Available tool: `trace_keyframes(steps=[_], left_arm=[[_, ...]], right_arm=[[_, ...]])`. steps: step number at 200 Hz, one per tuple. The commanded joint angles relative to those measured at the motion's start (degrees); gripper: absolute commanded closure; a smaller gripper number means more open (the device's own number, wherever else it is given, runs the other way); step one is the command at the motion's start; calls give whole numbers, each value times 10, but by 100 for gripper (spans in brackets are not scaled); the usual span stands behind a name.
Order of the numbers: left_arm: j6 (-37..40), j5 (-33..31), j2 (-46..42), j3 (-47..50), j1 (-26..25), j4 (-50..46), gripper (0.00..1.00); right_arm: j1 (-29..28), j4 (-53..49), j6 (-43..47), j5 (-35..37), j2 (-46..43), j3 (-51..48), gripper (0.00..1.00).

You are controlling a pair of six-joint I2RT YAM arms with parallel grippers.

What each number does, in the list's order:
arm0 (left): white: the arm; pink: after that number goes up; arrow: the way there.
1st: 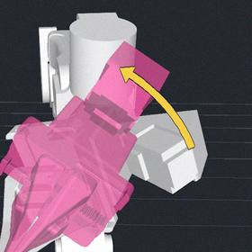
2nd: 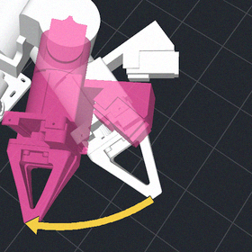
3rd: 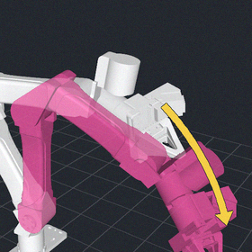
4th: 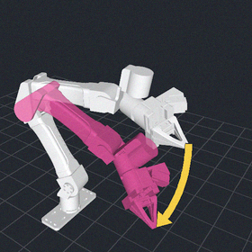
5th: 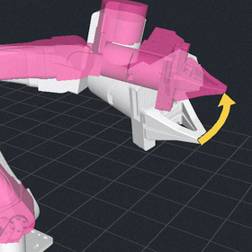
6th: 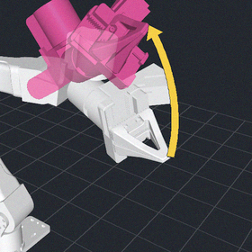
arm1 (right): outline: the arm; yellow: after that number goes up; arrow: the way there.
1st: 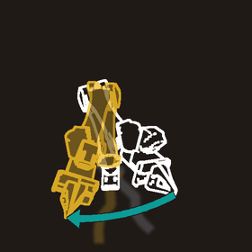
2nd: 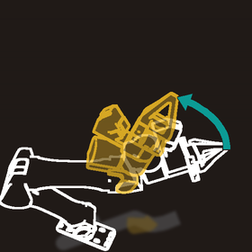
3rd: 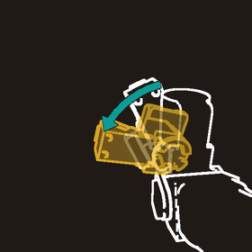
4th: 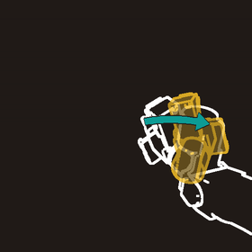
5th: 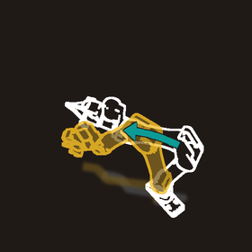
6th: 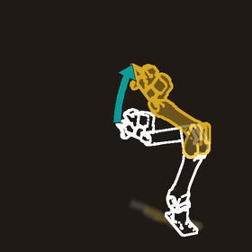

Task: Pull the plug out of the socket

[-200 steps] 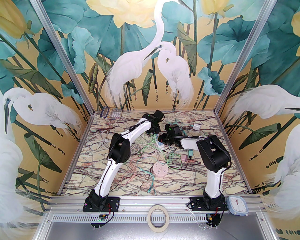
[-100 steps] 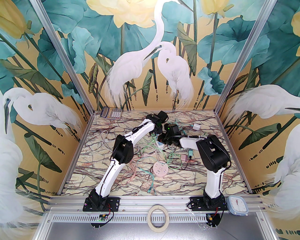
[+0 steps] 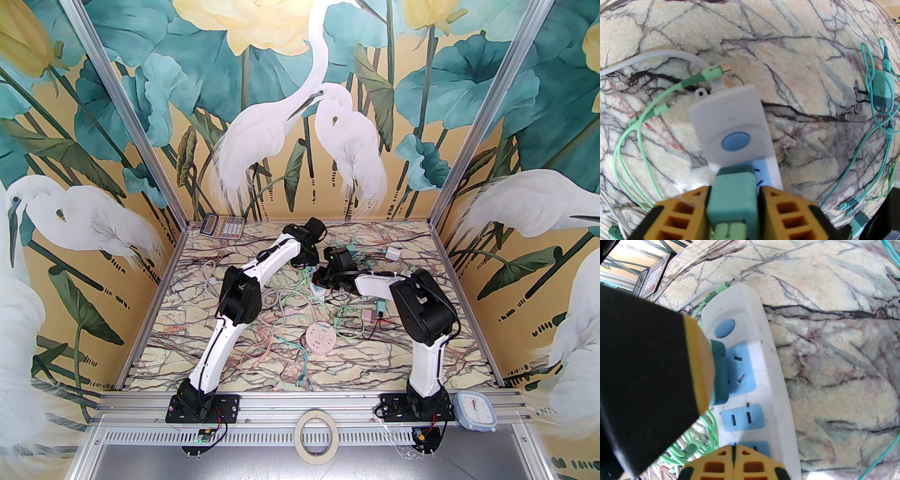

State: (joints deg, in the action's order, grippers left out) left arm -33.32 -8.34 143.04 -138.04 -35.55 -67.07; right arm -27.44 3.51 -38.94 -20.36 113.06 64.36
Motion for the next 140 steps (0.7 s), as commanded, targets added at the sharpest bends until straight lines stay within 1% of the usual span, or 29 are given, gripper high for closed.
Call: trace_keyframes(steps=[1, 30, 59, 86, 97, 140], left_arm=[[31, -5, 14, -47, -21, -70, 64], [49, -52, 42, -58, -43, -96, 65], [62, -97, 44, -53, -48, -116, 66], [59, -96, 17, -36, -42, -106, 67], [55, -91, -8, -13, -36, -88, 67], [40, -39, -119, 102, -2, -18, 66]], right_arm=[[-1, -78, 16, 54, 44, -14, 100], [-2, -80, 18, 55, 45, -12, 100], [-3, -80, 18, 55, 46, -11, 100], [-3, -82, 19, 55, 46, -10, 100], [-3, -83, 19, 57, 46, -10, 100], [-3, -83, 20, 55, 47, -9, 100]])
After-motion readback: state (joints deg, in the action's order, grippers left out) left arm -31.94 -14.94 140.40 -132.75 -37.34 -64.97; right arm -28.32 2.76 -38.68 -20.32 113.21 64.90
